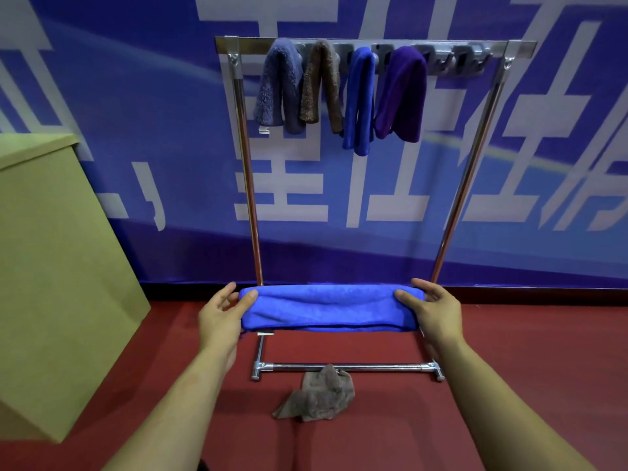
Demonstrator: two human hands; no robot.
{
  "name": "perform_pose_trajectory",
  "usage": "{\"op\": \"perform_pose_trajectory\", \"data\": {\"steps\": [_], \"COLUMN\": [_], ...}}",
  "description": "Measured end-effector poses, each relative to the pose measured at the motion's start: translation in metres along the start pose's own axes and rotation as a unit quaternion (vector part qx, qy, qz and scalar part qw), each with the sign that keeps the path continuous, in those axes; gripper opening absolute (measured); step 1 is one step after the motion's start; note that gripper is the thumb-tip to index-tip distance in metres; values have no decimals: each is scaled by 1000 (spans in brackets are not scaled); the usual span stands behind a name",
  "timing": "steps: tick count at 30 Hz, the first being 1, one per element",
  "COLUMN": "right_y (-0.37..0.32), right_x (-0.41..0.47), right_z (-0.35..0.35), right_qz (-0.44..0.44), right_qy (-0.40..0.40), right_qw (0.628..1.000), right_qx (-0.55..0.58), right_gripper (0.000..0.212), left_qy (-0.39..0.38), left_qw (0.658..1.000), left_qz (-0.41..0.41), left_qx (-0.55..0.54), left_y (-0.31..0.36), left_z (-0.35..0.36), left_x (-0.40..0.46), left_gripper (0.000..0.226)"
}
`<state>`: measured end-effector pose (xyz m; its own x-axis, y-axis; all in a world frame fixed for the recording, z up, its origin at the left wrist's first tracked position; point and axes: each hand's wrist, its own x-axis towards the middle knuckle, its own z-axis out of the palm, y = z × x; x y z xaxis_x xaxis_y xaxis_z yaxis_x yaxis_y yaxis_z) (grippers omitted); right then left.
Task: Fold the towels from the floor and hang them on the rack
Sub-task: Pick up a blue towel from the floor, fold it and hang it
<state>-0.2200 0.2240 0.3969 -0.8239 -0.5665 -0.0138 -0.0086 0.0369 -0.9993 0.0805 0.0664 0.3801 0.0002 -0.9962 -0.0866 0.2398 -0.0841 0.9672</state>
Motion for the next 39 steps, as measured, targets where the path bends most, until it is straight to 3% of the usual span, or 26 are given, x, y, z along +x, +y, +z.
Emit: {"op": "perform_pose_trajectory", "data": {"steps": [3, 6, 8, 13, 17, 20, 24, 33, 39], "right_y": [0, -4, -4, -4, -9, -15, -19, -22, -17], "right_x": [4, 2, 3, -1, -10, -13, -12, -15, -14], "right_z": [1, 0, 0, 5, 11, 8, 3, 6, 8], "right_qz": [100, 195, 201, 126, -2, -86, -113, -110, -107], "right_qy": [-31, -98, -115, -107, -66, -29, 10, 49, 39], "right_qw": [988, 956, 952, 979, 998, 992, 990, 992, 993], "right_qx": [117, 197, 197, 121, -13, -89, -86, -40, -40], "right_gripper": [59, 37, 29, 24, 29, 44, 48, 47, 49], "left_qy": [-28, -59, -70, -24, 23, 29, 20, 41, 39], "left_qw": [991, 985, 991, 977, 968, 966, 964, 973, 975], "left_qz": [-92, -132, -105, 82, 134, 164, 184, 144, 126], "left_qx": [-94, -98, -42, 198, 209, 199, 189, 174, 180], "left_y": [-2, -5, -8, -1, 5, 5, 8, 13, 9], "left_z": [1, -4, -5, 2, 11, 10, 5, 10, 9], "left_x": [2, 4, 5, -6, -15, -16, -14, -16, -14], "left_gripper": [39, 24, 19, 19, 20, 30, 31, 33, 35]}}
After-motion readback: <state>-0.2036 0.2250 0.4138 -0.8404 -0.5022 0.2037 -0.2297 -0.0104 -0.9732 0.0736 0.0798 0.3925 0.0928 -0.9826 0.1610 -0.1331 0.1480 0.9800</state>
